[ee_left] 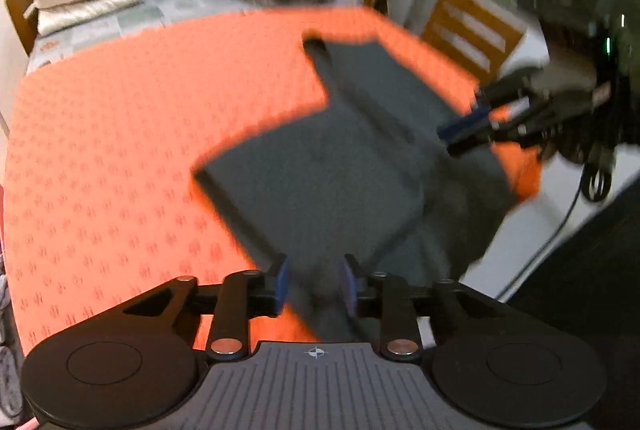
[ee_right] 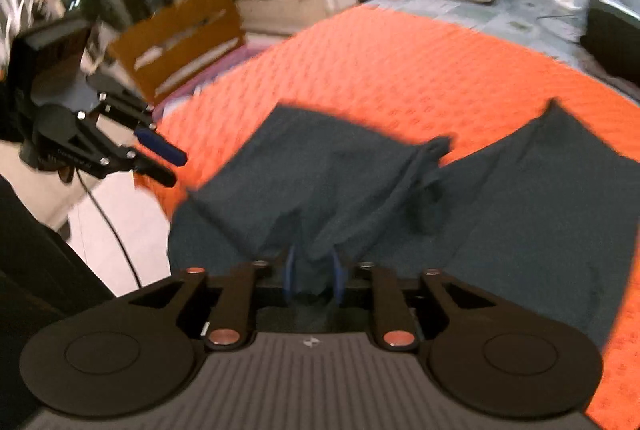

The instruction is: Fold clothes

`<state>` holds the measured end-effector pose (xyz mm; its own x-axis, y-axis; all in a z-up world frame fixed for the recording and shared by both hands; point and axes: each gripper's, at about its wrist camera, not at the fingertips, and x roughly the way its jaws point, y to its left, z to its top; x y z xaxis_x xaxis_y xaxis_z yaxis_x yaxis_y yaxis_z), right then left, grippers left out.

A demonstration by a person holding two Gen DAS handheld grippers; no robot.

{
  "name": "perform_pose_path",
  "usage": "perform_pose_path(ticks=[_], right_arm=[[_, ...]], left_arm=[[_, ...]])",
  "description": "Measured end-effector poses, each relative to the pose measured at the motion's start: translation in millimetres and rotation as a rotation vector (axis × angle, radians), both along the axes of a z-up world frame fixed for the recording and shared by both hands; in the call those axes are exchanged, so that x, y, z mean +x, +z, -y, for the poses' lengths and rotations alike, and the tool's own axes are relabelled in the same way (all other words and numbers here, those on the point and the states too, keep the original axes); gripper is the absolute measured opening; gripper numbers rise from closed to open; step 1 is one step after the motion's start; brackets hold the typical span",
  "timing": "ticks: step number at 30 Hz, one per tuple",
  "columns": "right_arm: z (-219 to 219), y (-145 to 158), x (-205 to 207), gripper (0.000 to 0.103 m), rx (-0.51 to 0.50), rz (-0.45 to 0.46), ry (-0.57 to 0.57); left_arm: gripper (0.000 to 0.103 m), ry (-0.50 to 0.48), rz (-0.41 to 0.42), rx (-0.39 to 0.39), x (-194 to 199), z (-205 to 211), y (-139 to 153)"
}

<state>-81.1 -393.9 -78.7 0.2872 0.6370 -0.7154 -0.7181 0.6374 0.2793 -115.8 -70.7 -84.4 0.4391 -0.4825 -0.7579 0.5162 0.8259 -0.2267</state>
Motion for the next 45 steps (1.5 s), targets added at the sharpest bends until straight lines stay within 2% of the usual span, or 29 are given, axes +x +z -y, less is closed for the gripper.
perform_pose_path(ticks=[2, 7, 13, 17, 23, 27, 32, 34, 35, 36, 37, 40, 45], right_arm=[[22, 16, 12, 0.027, 0.010, 0.006, -0.083], [84, 41, 53, 0.027, 0.028, 0.022, -0.306], [150, 31, 116, 0.028, 0.047, -0.011, -0.447], [178, 8, 159, 0.029, 0.036, -0.039, -0.455], [190, -40, 223, 0.033, 0.040, -0.120, -0.407], [188, -64, 253, 0.033, 0.059, -0.144, -0.411], [182, -81, 277, 0.033, 0.092, -0.170, -0.391], [182, -84, 282, 0.033, 0.107, -0.186, -0.382], [181, -85, 284, 0.032, 0.113, -0.189, -0.373], [180, -86, 285, 0.023, 0.118, -0.191, -0.364], [179, -87, 286, 0.008, 0.123, -0.193, -0.354], [181, -78, 282, 0.007, 0.147, -0.176, -0.340], [191, -43, 259, 0.007, 0.201, -0.119, -0.318]], left_arm=[[0.042, 0.029, 0.016, -0.052, 20, -1, 12], [0.045, 0.076, 0.051, -0.147, 88, 11, 30], [0.049, 0.088, 0.051, -0.184, 154, 44, 21], [0.049, 0.125, 0.005, -0.204, 192, 70, 6], [0.048, 0.160, -0.054, -0.218, 246, 115, -18], [0.045, 0.173, -0.091, -0.185, 281, 149, -37], [0.043, 0.166, -0.113, -0.137, 304, 180, -53], [0.041, 0.156, -0.109, -0.117, 309, 190, -58], [0.028, 0.145, -0.101, -0.114, 308, 192, -57], [0.005, 0.134, -0.093, -0.110, 307, 194, -56], [0.005, 0.123, -0.085, -0.106, 307, 197, -55], [0.005, 0.091, -0.060, -0.096, 304, 203, -53], [0.005, 0.072, 0.011, -0.138, 280, 194, -14]])
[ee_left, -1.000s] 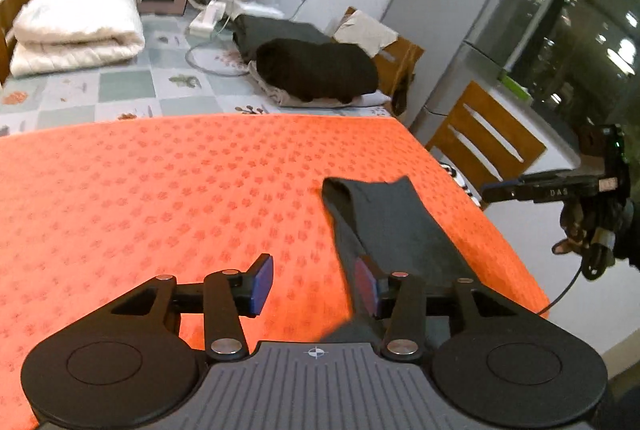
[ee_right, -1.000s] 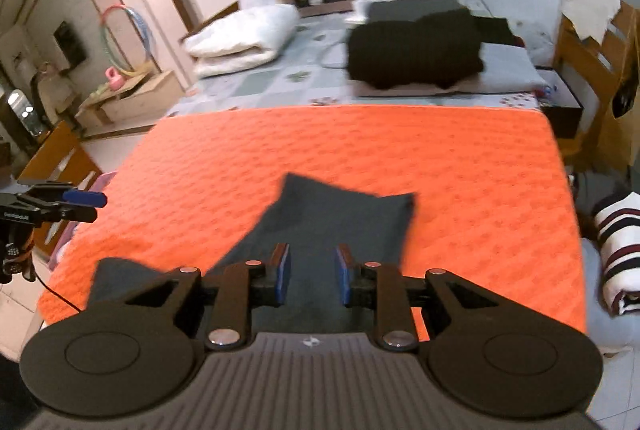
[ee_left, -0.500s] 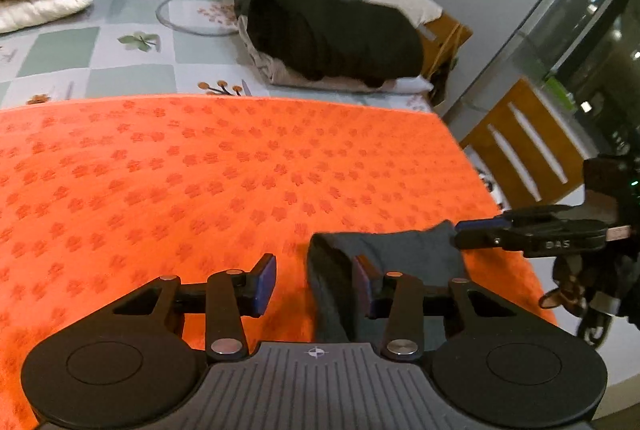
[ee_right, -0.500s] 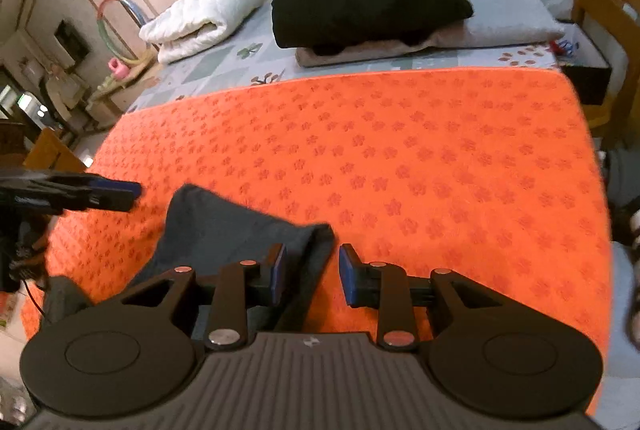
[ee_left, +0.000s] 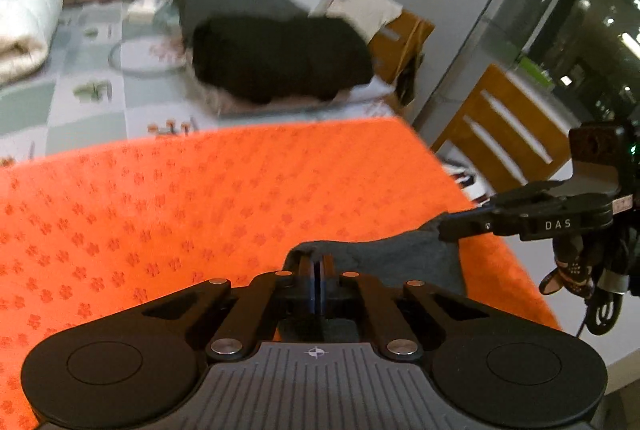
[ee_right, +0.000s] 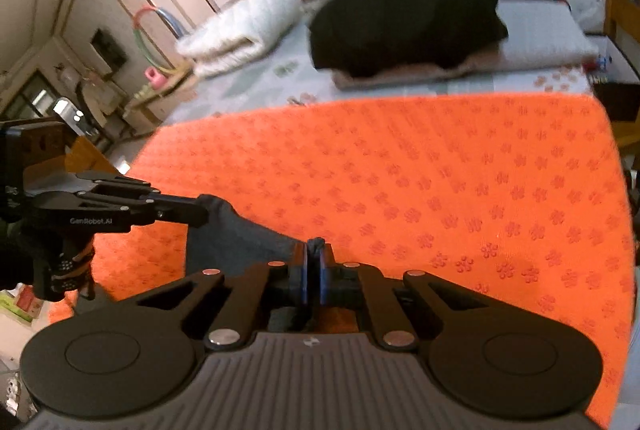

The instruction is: Fold clothes

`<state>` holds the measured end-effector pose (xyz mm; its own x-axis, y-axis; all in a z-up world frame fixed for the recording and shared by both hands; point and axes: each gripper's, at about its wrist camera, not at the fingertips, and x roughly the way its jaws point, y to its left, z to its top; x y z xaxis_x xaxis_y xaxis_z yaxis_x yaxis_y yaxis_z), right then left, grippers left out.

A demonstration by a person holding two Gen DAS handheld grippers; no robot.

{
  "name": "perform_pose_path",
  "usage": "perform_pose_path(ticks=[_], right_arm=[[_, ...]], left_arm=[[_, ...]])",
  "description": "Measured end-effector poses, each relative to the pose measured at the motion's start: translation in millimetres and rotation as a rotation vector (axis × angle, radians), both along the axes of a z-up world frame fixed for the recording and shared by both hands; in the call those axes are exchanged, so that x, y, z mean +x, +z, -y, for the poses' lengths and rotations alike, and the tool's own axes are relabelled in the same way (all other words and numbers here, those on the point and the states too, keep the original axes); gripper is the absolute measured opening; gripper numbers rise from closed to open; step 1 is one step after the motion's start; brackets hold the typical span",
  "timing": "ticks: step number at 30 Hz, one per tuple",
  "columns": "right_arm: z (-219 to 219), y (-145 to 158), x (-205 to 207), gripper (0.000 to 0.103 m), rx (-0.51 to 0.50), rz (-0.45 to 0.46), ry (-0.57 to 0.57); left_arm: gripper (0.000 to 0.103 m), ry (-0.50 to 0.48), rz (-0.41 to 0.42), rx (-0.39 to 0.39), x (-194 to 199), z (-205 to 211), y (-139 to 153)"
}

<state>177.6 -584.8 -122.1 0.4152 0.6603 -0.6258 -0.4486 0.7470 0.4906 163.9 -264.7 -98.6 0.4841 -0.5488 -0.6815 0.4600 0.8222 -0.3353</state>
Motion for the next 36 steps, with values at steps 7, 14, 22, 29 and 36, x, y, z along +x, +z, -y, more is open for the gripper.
perform_pose_path(ticks=[7, 14, 22, 29, 36], right_arm=[[5, 59, -72, 0.006, 0.023, 0.113, 0.060], [-8, 93, -180, 0.006, -0.047, 0.200, 0.121], [-34, 76, -289, 0.006, -0.167, 0.232, 0.175], [-66, 35, -340, 0.006, -0.338, 0.280, 0.230], [-91, -4, -354, 0.008, -0.450, 0.266, 0.276]], left_arm=[[0.005, -0.074, 0.129, -0.025, -71, -10, 61], [0.005, -0.187, 0.251, 0.062, -172, -8, 79], [0.005, -0.218, 0.268, 0.114, -264, -17, 44], [0.005, -0.210, 0.216, 0.181, -299, -22, -5], [0.015, -0.168, 0.136, 0.200, -312, -35, -35]])
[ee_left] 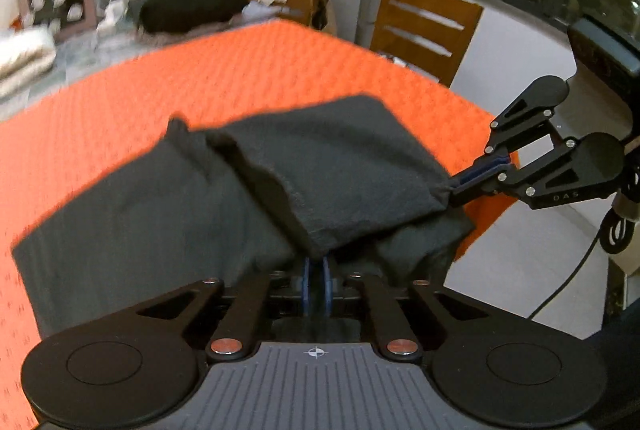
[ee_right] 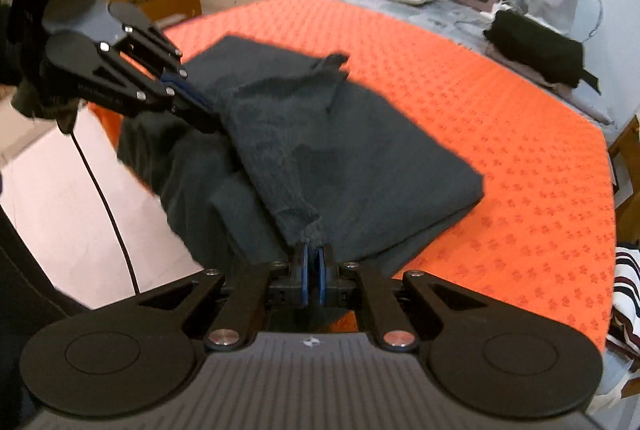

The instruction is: Fold clothes

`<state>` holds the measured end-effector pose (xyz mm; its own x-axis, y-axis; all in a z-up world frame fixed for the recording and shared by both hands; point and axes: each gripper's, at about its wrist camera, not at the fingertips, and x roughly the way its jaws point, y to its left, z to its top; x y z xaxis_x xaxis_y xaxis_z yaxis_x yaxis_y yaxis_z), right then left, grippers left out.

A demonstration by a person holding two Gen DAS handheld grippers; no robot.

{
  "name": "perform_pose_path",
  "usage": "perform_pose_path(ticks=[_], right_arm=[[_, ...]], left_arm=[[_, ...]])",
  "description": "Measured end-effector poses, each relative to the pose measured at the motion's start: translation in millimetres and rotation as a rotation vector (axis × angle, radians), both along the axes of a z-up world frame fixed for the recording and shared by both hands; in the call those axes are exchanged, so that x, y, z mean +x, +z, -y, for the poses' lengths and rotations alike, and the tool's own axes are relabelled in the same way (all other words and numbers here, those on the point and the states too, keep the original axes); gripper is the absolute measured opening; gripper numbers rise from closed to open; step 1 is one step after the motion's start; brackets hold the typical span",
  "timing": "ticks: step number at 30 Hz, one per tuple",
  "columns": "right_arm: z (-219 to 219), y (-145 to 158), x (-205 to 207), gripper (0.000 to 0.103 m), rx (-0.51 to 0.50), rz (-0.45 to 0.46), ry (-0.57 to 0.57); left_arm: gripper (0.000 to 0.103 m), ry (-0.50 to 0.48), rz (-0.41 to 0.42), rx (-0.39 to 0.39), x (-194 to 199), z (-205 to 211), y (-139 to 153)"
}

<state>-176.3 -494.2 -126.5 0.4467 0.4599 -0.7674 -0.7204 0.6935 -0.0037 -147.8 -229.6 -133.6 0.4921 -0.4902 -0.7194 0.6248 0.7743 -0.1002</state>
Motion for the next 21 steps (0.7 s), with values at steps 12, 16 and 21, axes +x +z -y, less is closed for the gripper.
perform_pose_path(ticks=[12, 16, 21], right_arm=[[55, 40, 47, 0.036, 0.198, -0.090, -0.298], [74, 33, 86, 0.043, 0.285, -0.135, -0.434], [80, 10, 125, 0.047, 0.328, -0.198, -0.512]], left_arm=[[0.047, 0.443, -0.019, -0.155, 13, -103, 29], [0.048, 0.610, -0.027, -0.187, 42, -137, 24], [0.049, 0.705, -0.052, -0.183, 80, -159, 13]])
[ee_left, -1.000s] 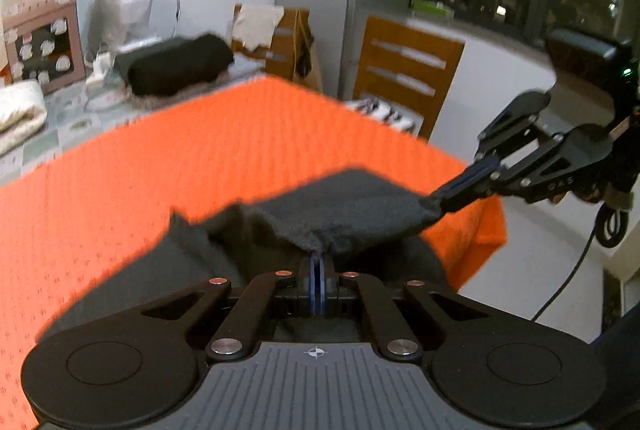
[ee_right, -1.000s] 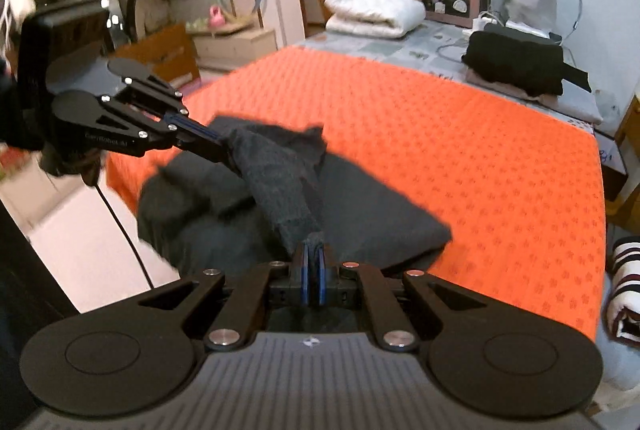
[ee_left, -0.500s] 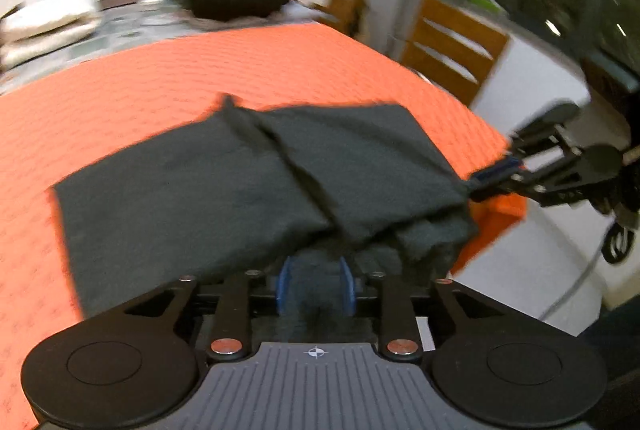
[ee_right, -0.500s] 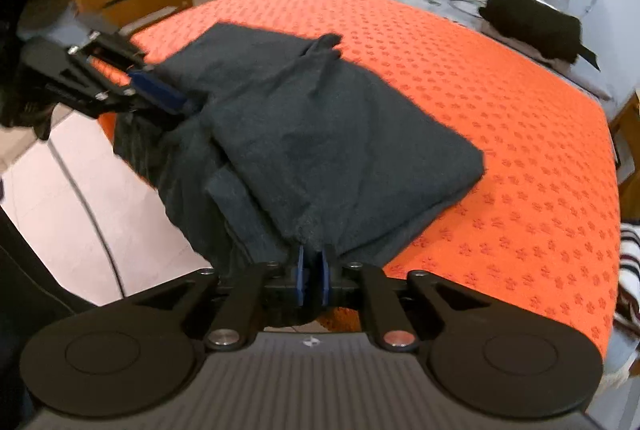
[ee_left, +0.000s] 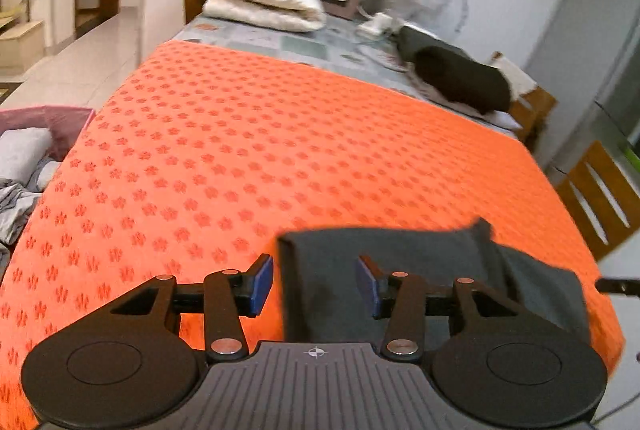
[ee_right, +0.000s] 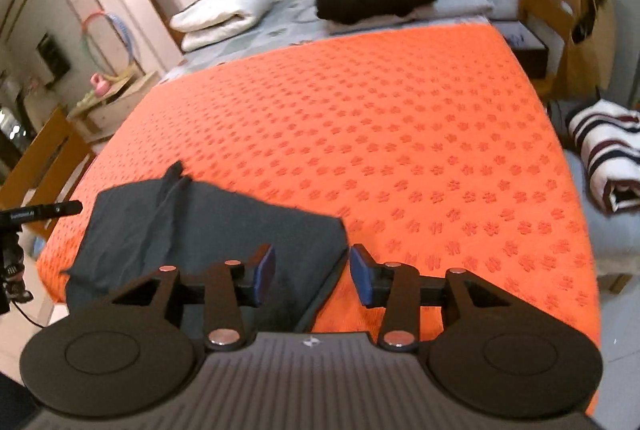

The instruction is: Fold clothes

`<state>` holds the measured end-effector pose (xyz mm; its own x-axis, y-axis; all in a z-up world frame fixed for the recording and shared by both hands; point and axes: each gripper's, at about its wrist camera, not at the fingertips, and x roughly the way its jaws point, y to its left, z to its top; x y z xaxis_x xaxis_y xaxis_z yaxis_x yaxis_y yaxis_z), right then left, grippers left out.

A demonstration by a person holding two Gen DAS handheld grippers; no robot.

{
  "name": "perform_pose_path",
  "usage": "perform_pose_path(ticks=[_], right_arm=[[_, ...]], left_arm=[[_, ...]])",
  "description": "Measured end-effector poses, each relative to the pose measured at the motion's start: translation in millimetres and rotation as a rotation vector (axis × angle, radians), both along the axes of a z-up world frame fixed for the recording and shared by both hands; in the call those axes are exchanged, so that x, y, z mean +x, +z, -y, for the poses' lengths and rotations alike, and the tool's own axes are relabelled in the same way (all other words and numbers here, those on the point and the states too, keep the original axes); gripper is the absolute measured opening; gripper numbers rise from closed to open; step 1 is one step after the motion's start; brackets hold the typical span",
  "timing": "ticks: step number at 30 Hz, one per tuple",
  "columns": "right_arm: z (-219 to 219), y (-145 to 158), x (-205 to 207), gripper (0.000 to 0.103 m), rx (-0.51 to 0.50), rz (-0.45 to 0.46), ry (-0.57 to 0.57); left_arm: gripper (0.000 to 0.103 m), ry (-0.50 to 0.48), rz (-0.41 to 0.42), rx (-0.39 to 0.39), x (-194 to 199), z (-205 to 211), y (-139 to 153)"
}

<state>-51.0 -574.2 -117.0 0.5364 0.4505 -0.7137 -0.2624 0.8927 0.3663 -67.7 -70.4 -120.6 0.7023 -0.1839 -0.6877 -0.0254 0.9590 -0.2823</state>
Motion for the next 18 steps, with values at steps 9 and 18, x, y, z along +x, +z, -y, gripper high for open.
perform_pose_path(ticks=[9, 18], right_arm=[[-21, -30, 30, 0.046, 0.024, -0.063, 0.002], [-38, -2, 14, 0.007, 0.042, -0.009, -0.064]], left_arm=[[0.043, -0.036, -0.045, 0.010, 37, 11, -22], [0.006, -0.092, 0.071, -0.004, 27, 14, 8]])
